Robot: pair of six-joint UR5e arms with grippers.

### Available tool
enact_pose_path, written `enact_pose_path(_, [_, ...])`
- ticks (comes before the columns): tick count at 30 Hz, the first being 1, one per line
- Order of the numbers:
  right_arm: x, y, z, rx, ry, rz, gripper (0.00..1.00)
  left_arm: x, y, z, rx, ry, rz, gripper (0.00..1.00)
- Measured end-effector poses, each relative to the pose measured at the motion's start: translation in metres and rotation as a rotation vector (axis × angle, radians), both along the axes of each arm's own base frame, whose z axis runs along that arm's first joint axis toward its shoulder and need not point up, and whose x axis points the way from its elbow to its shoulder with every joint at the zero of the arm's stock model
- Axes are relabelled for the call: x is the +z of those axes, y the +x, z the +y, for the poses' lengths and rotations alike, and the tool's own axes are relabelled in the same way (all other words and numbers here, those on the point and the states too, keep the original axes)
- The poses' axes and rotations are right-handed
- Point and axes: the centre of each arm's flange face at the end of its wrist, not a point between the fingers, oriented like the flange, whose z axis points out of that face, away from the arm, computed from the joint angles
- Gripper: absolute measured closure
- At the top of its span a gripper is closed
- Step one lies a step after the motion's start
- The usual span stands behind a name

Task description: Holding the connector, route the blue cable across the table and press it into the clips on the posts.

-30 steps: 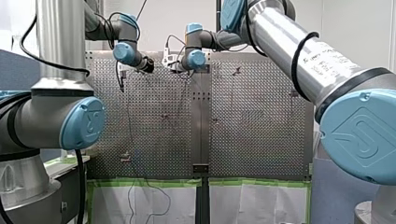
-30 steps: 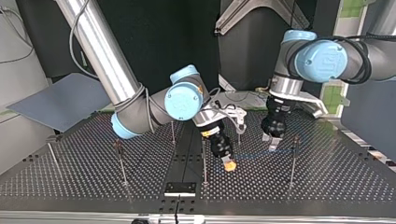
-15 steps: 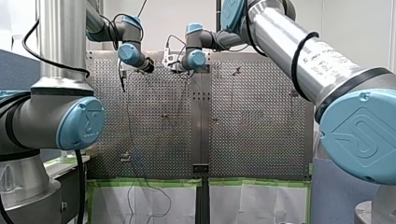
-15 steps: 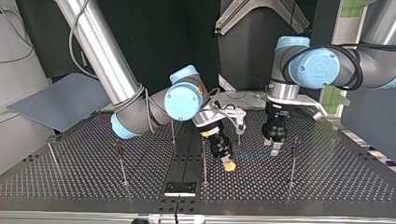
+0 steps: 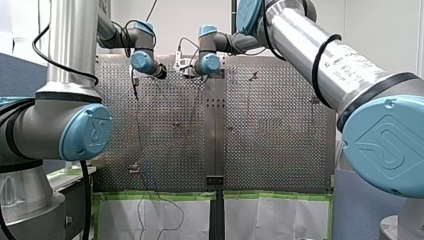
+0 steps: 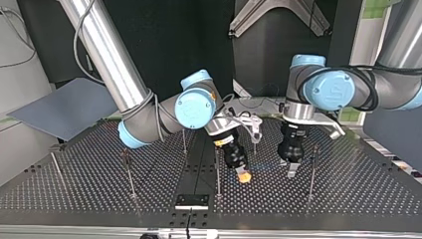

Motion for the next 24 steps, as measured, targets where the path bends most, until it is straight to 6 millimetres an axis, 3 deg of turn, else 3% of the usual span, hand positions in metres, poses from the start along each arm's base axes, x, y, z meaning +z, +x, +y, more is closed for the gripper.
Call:
enact_pose_path(7, [0.0,0.0,0.0,0.001,0.001,0.001,1.0,-0.015,0.009,0.0,0.002,0.001,0.026,0.0])
enact_pose_path(18, [0.0,0.0,0.0,0.0,0.001,0.001,1.0,-0.01,0.013,0.004,0.023,-0.001,0.015,0.0])
enact_pose_path(19, [0.0,0.0,0.0,0.0,0.001,0.001,1.0,-0.01,0.013,0.005,0.027,-0.002,0.015,0.02])
enact_pose_path(20, [0.0,0.0,0.0,0.0,0.002,0.002,1.0,-0.01,0.013,0.005,0.029,-0.004,0.015,0.15])
enact_pose_path(21, [0.0,0.0,0.0,0.0,0.002,0.002,1.0,-0.01,0.013,0.006,0.032,-0.005,0.015,0.15])
enact_pose_path(23, [0.0,0.0,0.0,0.0,0.002,0.002,1.0,-0.01,0.013,0.006,0.037,-0.008,0.015,0.28])
enact_pose_path(24, [0.0,0.0,0.0,0.0,0.002,0.002,1.0,-0.01,0.013,0.006,0.039,-0.009,0.014,0.28])
